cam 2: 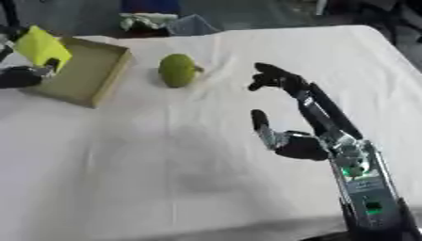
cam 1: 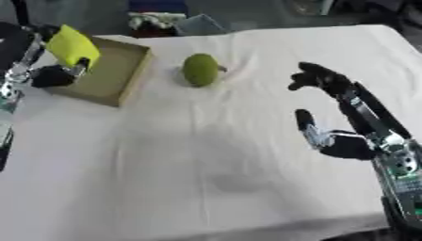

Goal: Pick up objects on the table and place them in the box.

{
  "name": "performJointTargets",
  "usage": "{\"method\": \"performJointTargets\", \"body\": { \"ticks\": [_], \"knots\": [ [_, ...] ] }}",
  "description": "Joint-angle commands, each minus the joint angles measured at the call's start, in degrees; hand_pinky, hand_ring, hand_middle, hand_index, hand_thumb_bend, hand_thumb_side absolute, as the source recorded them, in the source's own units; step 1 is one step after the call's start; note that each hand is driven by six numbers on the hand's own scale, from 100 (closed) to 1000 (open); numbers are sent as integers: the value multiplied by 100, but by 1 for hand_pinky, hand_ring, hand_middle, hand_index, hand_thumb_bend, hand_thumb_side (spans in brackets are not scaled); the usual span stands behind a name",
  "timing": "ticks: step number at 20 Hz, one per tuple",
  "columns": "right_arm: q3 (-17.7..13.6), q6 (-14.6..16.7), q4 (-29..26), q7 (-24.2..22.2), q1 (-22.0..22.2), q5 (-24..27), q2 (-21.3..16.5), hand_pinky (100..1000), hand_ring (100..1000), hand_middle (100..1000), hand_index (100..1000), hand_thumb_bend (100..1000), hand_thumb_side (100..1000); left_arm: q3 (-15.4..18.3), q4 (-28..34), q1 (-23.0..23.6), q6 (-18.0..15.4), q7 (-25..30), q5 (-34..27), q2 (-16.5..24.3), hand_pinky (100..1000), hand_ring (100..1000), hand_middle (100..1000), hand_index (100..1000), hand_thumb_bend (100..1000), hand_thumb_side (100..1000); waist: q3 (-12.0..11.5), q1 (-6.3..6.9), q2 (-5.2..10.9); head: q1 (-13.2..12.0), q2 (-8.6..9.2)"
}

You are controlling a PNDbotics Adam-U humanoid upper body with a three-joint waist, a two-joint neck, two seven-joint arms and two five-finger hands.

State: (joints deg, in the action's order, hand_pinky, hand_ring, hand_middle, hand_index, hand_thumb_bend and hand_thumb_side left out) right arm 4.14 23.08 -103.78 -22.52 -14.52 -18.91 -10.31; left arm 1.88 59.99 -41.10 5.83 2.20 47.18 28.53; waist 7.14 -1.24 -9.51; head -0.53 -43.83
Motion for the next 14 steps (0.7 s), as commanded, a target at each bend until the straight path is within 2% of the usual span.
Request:
{"method": "performJointTargets", "body": {
  "ticks": [1,8,11,14],
  "knots": [
    [8,17,-49,-20,-41,41,-51,878,873,704,970,100,347,167,-661,-280,141,-400,-32,89,703,804,591,846,194,519,34,1,86,-38,-29],
    [22,23,-44,-44,-47,69,-45,878,873,704,970,100,345,198,-1587,-441,177,-912,-139,72,711,834,679,860,234,607,91,-5,70,-66,-29],
    [22,25,-44,-52,-48,73,-40,878,873,704,970,100,345,194,-1791,-423,160,-1121,-201,56,718,859,740,878,304,674,105,-10,70,-63,-29],
    [16,25,-43,-51,-46,74,-39,878,873,703,970,100,345,183,-1790,-369,92,-1291,-284,61,746,898,807,896,368,695,109,-12,67,-66,-29]
  ]
}}
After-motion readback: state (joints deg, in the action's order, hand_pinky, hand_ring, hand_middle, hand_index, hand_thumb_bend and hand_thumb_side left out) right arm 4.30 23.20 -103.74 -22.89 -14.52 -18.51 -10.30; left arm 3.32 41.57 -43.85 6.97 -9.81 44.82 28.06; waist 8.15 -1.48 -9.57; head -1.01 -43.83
